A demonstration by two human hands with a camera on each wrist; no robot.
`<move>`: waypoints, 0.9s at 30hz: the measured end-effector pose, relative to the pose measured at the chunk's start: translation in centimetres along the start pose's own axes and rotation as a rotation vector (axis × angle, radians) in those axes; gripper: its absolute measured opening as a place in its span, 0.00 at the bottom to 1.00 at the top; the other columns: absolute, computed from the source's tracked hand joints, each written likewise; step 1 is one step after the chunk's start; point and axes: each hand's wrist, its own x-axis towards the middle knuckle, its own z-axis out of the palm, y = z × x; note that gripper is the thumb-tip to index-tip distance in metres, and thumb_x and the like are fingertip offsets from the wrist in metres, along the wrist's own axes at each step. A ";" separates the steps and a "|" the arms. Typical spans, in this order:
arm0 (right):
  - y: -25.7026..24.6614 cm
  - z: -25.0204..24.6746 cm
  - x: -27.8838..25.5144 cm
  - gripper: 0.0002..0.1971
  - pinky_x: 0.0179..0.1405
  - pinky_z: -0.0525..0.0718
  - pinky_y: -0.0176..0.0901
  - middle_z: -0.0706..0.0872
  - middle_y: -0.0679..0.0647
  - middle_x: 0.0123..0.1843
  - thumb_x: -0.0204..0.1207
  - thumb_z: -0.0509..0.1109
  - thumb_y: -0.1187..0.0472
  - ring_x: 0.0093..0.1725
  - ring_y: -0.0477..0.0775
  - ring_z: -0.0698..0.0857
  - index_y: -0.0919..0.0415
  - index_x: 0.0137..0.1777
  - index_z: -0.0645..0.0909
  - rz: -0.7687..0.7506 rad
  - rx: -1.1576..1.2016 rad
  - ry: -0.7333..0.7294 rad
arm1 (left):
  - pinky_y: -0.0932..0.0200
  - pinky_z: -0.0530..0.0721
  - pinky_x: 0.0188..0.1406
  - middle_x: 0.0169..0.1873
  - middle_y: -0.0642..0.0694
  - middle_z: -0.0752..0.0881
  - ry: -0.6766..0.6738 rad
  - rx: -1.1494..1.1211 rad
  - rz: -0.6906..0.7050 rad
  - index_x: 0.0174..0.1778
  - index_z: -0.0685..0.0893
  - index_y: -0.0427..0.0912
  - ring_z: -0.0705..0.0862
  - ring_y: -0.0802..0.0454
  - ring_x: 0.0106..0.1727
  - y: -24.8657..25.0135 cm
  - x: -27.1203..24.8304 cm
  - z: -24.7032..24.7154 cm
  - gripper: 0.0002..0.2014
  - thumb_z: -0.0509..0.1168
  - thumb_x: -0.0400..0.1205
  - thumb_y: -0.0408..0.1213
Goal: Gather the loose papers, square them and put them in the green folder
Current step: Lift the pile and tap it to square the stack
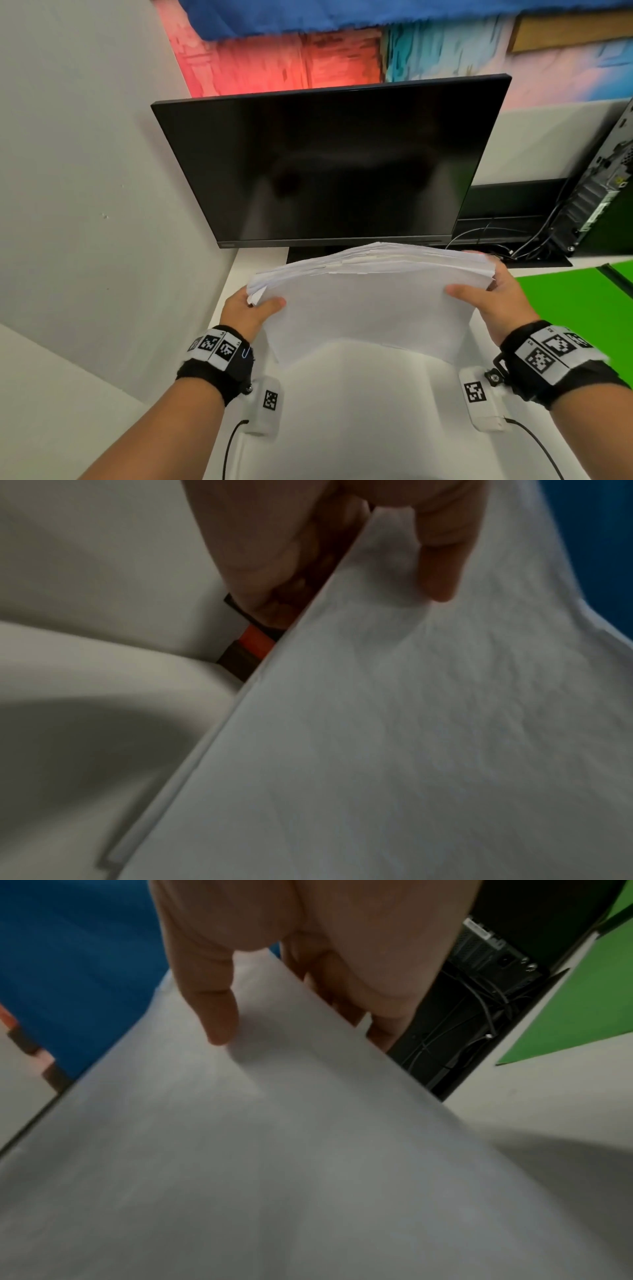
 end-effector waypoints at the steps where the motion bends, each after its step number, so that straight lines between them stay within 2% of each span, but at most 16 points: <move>1: 0.4 -0.1 -0.1 0.24 0.46 0.88 0.44 0.89 0.53 0.47 0.64 0.74 0.77 0.47 0.56 0.87 0.58 0.58 0.81 0.040 -0.020 -0.015 | 0.73 0.79 0.29 0.41 0.49 0.86 -0.020 -0.018 -0.020 0.42 0.82 0.51 0.84 0.53 0.41 -0.1 -0.1 -0.1 0.14 0.74 0.71 0.27; 2: 0.7 0.0 -0.3 0.20 0.47 0.87 0.46 0.91 0.51 0.43 0.65 0.74 0.76 0.45 0.55 0.88 0.60 0.55 0.83 0.070 -0.043 -0.019 | 0.72 0.77 0.31 0.42 0.48 0.86 -0.034 0.004 -0.020 0.45 0.83 0.50 0.83 0.55 0.42 -0.2 -0.1 0.0 0.13 0.74 0.71 0.29; 3: 0.9 0.0 -0.5 0.17 0.45 0.86 0.43 0.92 0.48 0.38 0.65 0.74 0.76 0.42 0.50 0.89 0.61 0.52 0.85 0.069 -0.069 -0.016 | 0.71 0.75 0.35 0.45 0.47 0.86 -0.045 0.046 0.006 0.50 0.83 0.47 0.83 0.55 0.44 -0.1 -0.1 0.0 0.14 0.75 0.71 0.32; 5: 0.5 0.1 -0.8 0.14 0.40 0.83 0.31 0.90 0.45 0.35 0.67 0.74 0.74 0.34 0.34 0.87 0.62 0.51 0.85 0.004 -0.127 -0.009 | 0.70 0.75 0.39 0.50 0.45 0.86 -0.056 0.102 0.066 0.58 0.82 0.43 0.83 0.54 0.47 0.0 -0.2 0.1 0.20 0.75 0.71 0.35; 7: -0.3 -0.1 -1.0 0.13 0.35 0.80 0.20 0.90 0.40 0.31 0.67 0.73 0.75 0.31 0.28 0.85 0.62 0.50 0.84 -0.060 -0.123 -0.003 | 0.69 0.78 0.42 0.52 0.44 0.87 -0.065 0.103 0.133 0.59 0.82 0.39 0.85 0.54 0.50 0.4 -0.3 -0.4 0.21 0.75 0.71 0.35; 9: -0.7 -0.6 -0.9 0.15 0.35 0.80 0.19 0.90 0.35 0.31 0.65 0.73 0.78 0.33 0.30 0.86 0.61 0.47 0.84 -0.095 -0.095 -0.035 | 0.62 0.82 0.49 0.51 0.42 0.88 -0.114 0.092 0.162 0.57 0.83 0.36 0.86 0.49 0.52 0.7 -0.4 -1.2 0.25 0.78 0.65 0.38; 10: -0.7 -0.8 -0.9 0.16 0.36 0.81 0.21 0.90 0.35 0.32 0.63 0.74 0.79 0.34 0.32 0.86 0.59 0.45 0.85 -0.101 -0.091 -0.060 | 0.57 0.83 0.52 0.50 0.41 0.88 -0.134 0.094 0.160 0.56 0.83 0.36 0.87 0.47 0.52 0.7 -0.4 -1.6 0.29 0.79 0.60 0.42; 12: -0.2 -0.8 -0.9 0.14 0.38 0.82 0.24 0.91 0.39 0.34 0.55 0.82 0.71 0.34 0.36 0.87 0.52 0.36 0.88 -0.059 -0.091 -0.106 | 0.55 0.82 0.51 0.46 0.44 0.87 -0.157 0.141 0.151 0.54 0.81 0.35 0.86 0.47 0.49 0.5 -0.5 -1.8 0.35 0.77 0.54 0.48; 13: 0.1 -0.6 -0.9 0.13 0.39 0.83 0.26 0.91 0.41 0.34 0.49 0.85 0.64 0.35 0.38 0.87 0.52 0.33 0.89 -0.042 -0.103 -0.106 | 0.54 0.82 0.50 0.45 0.44 0.86 -0.170 0.147 0.150 0.53 0.81 0.34 0.85 0.46 0.48 0.4 -0.6 -1.6 0.35 0.77 0.53 0.50; 14: 0.2 -0.3 -0.9 0.13 0.39 0.84 0.28 0.91 0.42 0.34 0.48 0.86 0.61 0.36 0.40 0.88 0.53 0.32 0.88 -0.035 -0.104 -0.087 | 0.50 0.83 0.49 0.45 0.41 0.87 -0.164 0.128 0.131 0.52 0.83 0.34 0.86 0.43 0.48 0.5 -0.6 -1.5 0.34 0.77 0.53 0.49; 16: -0.2 0.4 -1.0 0.11 0.34 0.82 0.25 0.90 0.40 0.29 0.59 0.80 0.71 0.32 0.37 0.86 0.55 0.34 0.85 -0.050 -0.065 -0.012 | 0.45 0.85 0.49 0.47 0.34 0.88 -0.113 0.061 0.110 0.50 0.84 0.33 0.86 0.36 0.49 0.9 -0.7 -1.1 0.27 0.80 0.58 0.41; 19: -1.2 0.7 -1.0 0.14 0.28 0.81 0.24 0.88 0.39 0.26 0.63 0.75 0.77 0.26 0.35 0.85 0.56 0.38 0.82 -0.100 0.026 0.057 | 0.52 0.85 0.45 0.44 0.38 0.87 -0.014 -0.039 0.118 0.48 0.84 0.36 0.86 0.40 0.46 1.3 -0.8 -0.8 0.15 0.77 0.67 0.28; 22: -1.3 0.8 -1.1 0.14 0.31 0.83 0.30 0.89 0.46 0.31 0.61 0.78 0.72 0.29 0.37 0.85 0.53 0.38 0.82 -0.138 0.021 0.010 | 0.52 0.86 0.43 0.41 0.45 0.86 0.044 -0.161 0.093 0.41 0.82 0.50 0.86 0.44 0.43 1.3 -0.7 -0.5 0.16 0.76 0.67 0.27; 24: -1.2 0.9 -1.3 0.15 0.33 0.82 0.29 0.86 0.47 0.38 0.56 0.82 0.64 0.33 0.39 0.84 0.49 0.40 0.83 -0.145 -0.014 -0.020 | 0.55 0.86 0.39 0.40 0.49 0.84 0.054 -0.201 0.117 0.40 0.80 0.54 0.85 0.49 0.40 1.5 -1.1 -0.1 0.16 0.74 0.69 0.27; 26: -1.3 1.0 -1.4 0.12 0.35 0.82 0.28 0.83 0.47 0.42 0.62 0.80 0.62 0.39 0.45 0.83 0.47 0.41 0.82 -0.157 -0.028 -0.001 | 0.56 0.85 0.40 0.41 0.50 0.83 0.103 -0.226 0.141 0.40 0.80 0.54 0.83 0.51 0.41 1.7 -1.3 0.3 0.12 0.71 0.73 0.30; 27: -1.3 1.1 -1.4 0.10 0.38 0.82 0.31 0.83 0.46 0.43 0.65 0.78 0.60 0.42 0.49 0.82 0.46 0.41 0.82 -0.161 -0.022 0.023 | 0.56 0.83 0.41 0.41 0.50 0.82 0.133 -0.234 0.143 0.39 0.80 0.54 0.82 0.51 0.41 1.8 -1.3 0.4 0.10 0.70 0.75 0.33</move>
